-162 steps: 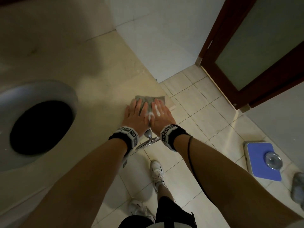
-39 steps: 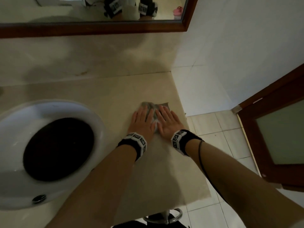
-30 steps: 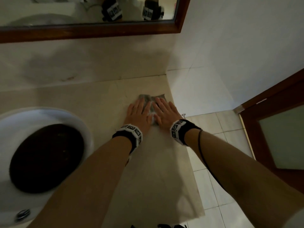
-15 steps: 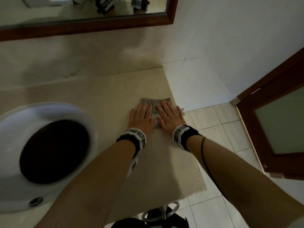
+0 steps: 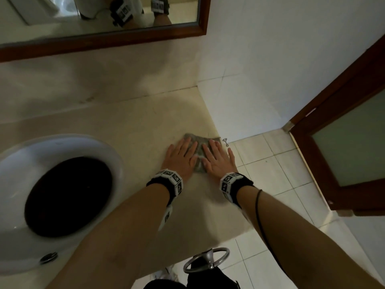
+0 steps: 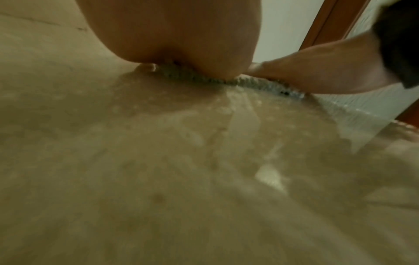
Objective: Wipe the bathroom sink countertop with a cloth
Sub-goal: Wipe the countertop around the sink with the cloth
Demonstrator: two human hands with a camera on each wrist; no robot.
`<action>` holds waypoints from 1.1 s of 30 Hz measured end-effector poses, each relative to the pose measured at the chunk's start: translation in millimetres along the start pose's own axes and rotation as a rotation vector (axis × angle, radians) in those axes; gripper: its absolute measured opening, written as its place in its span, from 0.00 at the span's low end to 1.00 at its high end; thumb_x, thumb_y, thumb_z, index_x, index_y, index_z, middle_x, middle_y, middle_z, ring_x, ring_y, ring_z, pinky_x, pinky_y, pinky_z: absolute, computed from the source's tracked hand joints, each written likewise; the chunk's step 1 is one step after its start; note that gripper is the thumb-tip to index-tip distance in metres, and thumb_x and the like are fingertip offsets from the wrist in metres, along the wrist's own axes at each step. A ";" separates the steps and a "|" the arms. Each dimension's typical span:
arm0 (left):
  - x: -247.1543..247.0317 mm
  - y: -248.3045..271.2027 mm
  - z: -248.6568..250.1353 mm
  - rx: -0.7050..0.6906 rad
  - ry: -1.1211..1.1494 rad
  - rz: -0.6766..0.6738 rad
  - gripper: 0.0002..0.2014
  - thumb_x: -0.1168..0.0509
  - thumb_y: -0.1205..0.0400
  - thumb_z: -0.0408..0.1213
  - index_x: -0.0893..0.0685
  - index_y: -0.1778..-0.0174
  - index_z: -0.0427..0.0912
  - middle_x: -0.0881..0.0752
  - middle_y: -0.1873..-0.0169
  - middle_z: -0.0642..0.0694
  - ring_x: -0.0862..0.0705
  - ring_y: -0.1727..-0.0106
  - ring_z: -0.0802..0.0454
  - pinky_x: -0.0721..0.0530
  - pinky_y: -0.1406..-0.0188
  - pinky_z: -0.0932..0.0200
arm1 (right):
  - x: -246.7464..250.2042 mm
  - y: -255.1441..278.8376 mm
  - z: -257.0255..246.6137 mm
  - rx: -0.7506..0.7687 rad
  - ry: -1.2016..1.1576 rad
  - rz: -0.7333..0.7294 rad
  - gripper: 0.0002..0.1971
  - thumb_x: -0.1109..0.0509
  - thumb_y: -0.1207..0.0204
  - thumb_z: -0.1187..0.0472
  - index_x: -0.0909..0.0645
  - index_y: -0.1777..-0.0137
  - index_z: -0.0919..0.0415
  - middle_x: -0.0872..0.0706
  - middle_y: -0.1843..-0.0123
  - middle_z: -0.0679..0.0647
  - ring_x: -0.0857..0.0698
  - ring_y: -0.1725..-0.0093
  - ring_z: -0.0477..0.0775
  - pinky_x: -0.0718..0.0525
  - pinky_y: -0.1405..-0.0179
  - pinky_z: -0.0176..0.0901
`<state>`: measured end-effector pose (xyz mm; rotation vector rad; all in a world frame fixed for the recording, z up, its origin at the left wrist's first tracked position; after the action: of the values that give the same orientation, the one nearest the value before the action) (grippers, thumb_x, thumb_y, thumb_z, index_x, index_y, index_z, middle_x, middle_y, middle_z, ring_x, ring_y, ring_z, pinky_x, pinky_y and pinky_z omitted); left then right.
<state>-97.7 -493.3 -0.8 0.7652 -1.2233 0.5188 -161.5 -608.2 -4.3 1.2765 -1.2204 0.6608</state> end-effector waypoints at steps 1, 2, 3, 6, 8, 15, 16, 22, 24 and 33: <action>1.1 -5.1 -2.4 -0.002 0.002 0.008 0.26 0.62 0.11 0.49 0.58 0.16 0.52 0.59 0.15 0.51 0.59 0.15 0.54 0.58 0.19 0.47 | 1.7 -3.4 0.7 -0.005 -0.007 0.000 0.27 0.60 0.13 0.44 0.59 0.15 0.44 0.63 0.14 0.46 0.62 0.15 0.47 0.66 0.20 0.56; 2.5 -11.3 -3.8 -0.004 0.001 0.020 0.26 0.62 0.11 0.48 0.58 0.16 0.51 0.59 0.15 0.51 0.59 0.15 0.54 0.58 0.19 0.47 | 3.1 -8.9 2.2 -0.004 -0.010 -0.004 0.27 0.60 0.13 0.44 0.59 0.15 0.44 0.63 0.14 0.46 0.63 0.15 0.47 0.66 0.20 0.56; 3.9 -17.5 -4.7 -0.002 0.000 0.031 0.26 0.62 0.11 0.48 0.58 0.16 0.51 0.58 0.15 0.50 0.58 0.15 0.54 0.58 0.18 0.47 | 4.9 -15.7 4.2 0.002 -0.011 -0.010 0.27 0.60 0.13 0.44 0.59 0.15 0.44 0.63 0.14 0.46 0.63 0.15 0.46 0.67 0.20 0.55; 12.1 -37.6 -5.5 0.032 0.014 0.049 0.26 0.61 0.11 0.48 0.56 0.15 0.49 0.57 0.15 0.49 0.58 0.15 0.53 0.58 0.18 0.47 | 13.0 -40.2 10.5 0.034 -0.008 0.002 0.27 0.60 0.13 0.45 0.60 0.15 0.45 0.64 0.14 0.47 0.63 0.15 0.46 0.67 0.20 0.55; 17.9 -53.4 -8.1 0.060 0.019 0.049 0.27 0.62 0.11 0.49 0.55 0.15 0.48 0.57 0.15 0.49 0.59 0.15 0.53 0.60 0.18 0.47 | 20.2 -58.6 11.6 0.061 0.001 0.024 0.27 0.60 0.13 0.46 0.60 0.15 0.47 0.64 0.14 0.48 0.63 0.15 0.48 0.67 0.20 0.54; 34.7 -114.9 -24.3 0.129 0.034 0.051 0.28 0.63 0.11 0.49 0.57 0.15 0.46 0.59 0.15 0.47 0.60 0.15 0.51 0.60 0.18 0.47 | 44.2 -133.6 13.2 0.187 -0.052 0.042 0.30 0.57 0.13 0.47 0.58 0.15 0.56 0.61 0.13 0.55 0.59 0.14 0.53 0.58 0.18 0.47; 37.5 -122.3 -25.5 0.135 0.035 0.053 0.27 0.64 0.12 0.48 0.57 0.15 0.46 0.59 0.15 0.47 0.60 0.15 0.51 0.60 0.18 0.47 | 47.4 -143.6 13.9 0.196 -0.067 0.030 0.30 0.57 0.13 0.47 0.57 0.15 0.57 0.61 0.13 0.56 0.58 0.14 0.53 0.57 0.18 0.47; 48.7 -161.6 -40.6 0.190 0.050 0.071 0.27 0.61 0.11 0.48 0.56 0.15 0.46 0.57 0.15 0.47 0.59 0.15 0.50 0.63 0.19 0.47 | 74.0 -193.4 5.2 0.261 -0.094 0.060 0.30 0.52 0.14 0.51 0.53 0.15 0.61 0.55 0.13 0.59 0.54 0.14 0.56 0.53 0.18 0.49; 50.8 -171.8 -46.7 0.200 0.046 0.074 0.27 0.61 0.11 0.48 0.56 0.15 0.46 0.56 0.15 0.47 0.58 0.15 0.50 0.62 0.19 0.47 | 80.7 -206.0 2.4 0.279 -0.083 0.067 0.30 0.52 0.14 0.51 0.52 0.16 0.62 0.55 0.13 0.59 0.55 0.14 0.55 0.54 0.18 0.48; 51.7 -179.5 -56.8 0.231 0.069 0.098 0.28 0.62 0.11 0.49 0.56 0.15 0.46 0.54 0.15 0.47 0.58 0.15 0.51 0.61 0.19 0.46 | 86.2 -223.3 -3.3 0.276 0.035 0.053 0.29 0.55 0.13 0.50 0.54 0.15 0.60 0.55 0.13 0.57 0.56 0.14 0.54 0.57 0.17 0.48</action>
<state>82.2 -569.3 -2.4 0.8775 -1.1529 0.7712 67.2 -679.2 -1.3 1.4561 -1.1655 0.9102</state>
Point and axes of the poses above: each hand's wrist, its own y-axis away from the middle knuckle, its own x-axis out of the back of the hand, z = x × y, the point moved 7 cm from there along -y, towards the middle knuckle
